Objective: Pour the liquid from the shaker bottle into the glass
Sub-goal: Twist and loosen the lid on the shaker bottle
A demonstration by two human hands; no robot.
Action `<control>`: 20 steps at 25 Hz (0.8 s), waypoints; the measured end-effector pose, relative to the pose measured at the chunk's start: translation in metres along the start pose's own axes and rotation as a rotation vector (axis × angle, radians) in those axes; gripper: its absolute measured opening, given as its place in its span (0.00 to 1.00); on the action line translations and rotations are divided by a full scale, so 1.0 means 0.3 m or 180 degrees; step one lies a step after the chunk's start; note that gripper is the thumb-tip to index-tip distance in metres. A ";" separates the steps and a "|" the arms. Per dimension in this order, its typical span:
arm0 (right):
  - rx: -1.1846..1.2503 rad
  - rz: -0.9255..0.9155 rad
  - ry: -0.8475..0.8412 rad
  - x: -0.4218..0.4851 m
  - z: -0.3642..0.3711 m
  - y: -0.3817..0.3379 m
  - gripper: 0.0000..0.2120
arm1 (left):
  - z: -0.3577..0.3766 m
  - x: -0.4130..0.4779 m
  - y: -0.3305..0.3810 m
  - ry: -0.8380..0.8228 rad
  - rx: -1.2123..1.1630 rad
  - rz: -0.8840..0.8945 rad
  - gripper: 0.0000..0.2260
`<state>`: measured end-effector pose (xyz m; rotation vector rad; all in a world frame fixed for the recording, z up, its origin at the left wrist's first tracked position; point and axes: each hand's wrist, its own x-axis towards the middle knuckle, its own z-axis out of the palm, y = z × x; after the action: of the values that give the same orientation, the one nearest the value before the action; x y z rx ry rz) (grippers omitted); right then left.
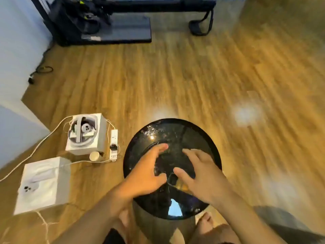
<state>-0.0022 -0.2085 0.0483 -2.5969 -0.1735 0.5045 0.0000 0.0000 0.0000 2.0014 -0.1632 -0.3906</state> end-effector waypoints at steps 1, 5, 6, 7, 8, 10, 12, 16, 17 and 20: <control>-0.0184 0.0005 -0.0092 -0.005 0.080 0.029 0.39 | 0.058 -0.020 -0.057 -0.0175 -0.0021 -0.0036 0.39; -0.1013 -0.0270 0.0539 0.017 0.346 0.142 0.42 | 0.331 -0.050 -0.314 -0.0241 -0.0396 0.0059 0.51; -0.1223 -0.0327 0.0847 0.022 0.383 0.150 0.40 | 0.396 -0.053 -0.354 -0.0102 -0.0500 0.0122 0.52; -0.1442 -0.0313 0.1136 0.026 0.404 0.151 0.39 | 0.449 -0.047 -0.385 0.0118 -0.0574 0.0218 0.49; -0.1596 -0.0286 0.1361 0.029 0.409 0.146 0.38 | 0.491 -0.034 -0.401 0.0381 -0.0590 0.0334 0.44; -0.1639 -0.0195 0.1354 0.043 0.414 0.136 0.36 | 0.548 -0.004 -0.415 0.0784 -0.0731 0.0281 0.38; -0.1671 -0.0226 0.1335 0.039 0.419 0.135 0.34 | 0.564 0.004 -0.395 0.1007 -0.0686 0.0041 0.40; -0.1653 -0.0484 0.1486 0.026 0.426 0.146 0.32 | 0.543 -0.001 -0.390 0.1013 -0.0216 -0.0092 0.39; -0.1636 -0.0527 0.1530 0.032 0.426 0.152 0.32 | 0.534 0.004 -0.382 0.0995 -0.0127 -0.0099 0.38; -0.1641 -0.0733 0.1597 0.040 0.423 0.165 0.30 | 0.526 -0.006 -0.353 0.0983 -0.0023 -0.0174 0.38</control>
<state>-0.0381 -0.1936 -0.0829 -3.0425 -0.4735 -0.3232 -0.0618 -0.0857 -0.1579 2.0344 0.0865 -0.1126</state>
